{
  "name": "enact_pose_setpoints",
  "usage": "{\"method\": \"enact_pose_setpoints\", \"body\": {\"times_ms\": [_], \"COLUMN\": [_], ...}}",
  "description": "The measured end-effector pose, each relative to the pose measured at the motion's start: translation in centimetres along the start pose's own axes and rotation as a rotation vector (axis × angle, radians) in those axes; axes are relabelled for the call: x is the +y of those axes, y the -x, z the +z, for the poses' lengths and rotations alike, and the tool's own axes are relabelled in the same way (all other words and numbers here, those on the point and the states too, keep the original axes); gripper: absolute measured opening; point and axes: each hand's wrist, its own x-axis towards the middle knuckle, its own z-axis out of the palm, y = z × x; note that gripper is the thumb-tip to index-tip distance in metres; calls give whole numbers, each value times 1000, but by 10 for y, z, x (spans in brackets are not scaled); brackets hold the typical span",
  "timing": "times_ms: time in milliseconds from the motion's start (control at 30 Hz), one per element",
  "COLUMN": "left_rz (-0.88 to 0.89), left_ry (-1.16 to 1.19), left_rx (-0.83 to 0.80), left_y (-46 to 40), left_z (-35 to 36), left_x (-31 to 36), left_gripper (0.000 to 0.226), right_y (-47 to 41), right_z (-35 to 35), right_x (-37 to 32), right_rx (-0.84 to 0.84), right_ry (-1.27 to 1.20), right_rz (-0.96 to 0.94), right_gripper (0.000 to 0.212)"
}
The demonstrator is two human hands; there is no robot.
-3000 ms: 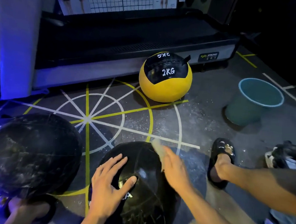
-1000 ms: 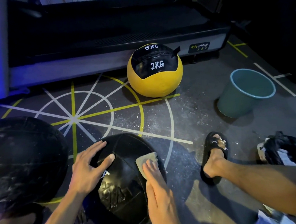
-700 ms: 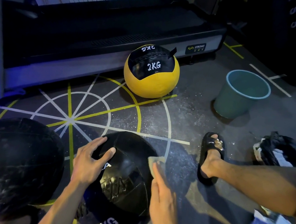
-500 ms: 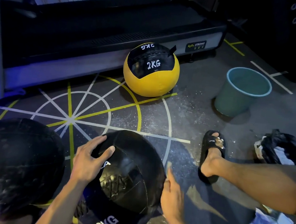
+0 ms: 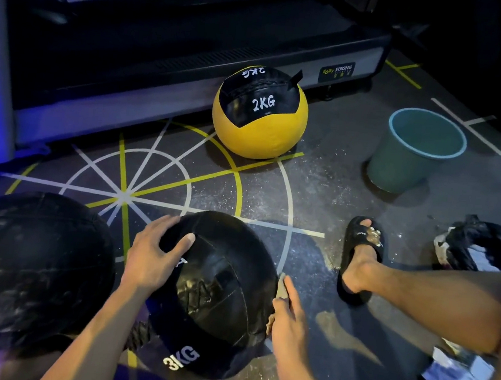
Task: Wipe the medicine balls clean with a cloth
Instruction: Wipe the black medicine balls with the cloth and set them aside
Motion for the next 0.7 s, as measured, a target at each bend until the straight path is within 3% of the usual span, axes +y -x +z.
{"method": "enact_pose_setpoints", "body": {"times_ms": [167,267,433,533,700], "left_rz": [212,282,255,238,215], "left_ry": [-194,-367,-394,-383,-283], "left_rx": [13,47,2,33,82], "left_y": [43,85,115,104,85], "left_z": [-1,7,18,21,27], "left_x": [41,42,27,24,21], "left_gripper": [53,56,80,76,70], "right_y": [10,1,-21,-33,-37], "right_z": [-8,-9,-4,-2,4], "right_x": [-19,-11,-11,-17,-18], "right_rx": [1,41,18,-2,-97], "right_ry": [-70,-132,-307,-367,-146], "right_rz": [78,146,196,134,56], "right_gripper": [45,50,49,45,48]}}
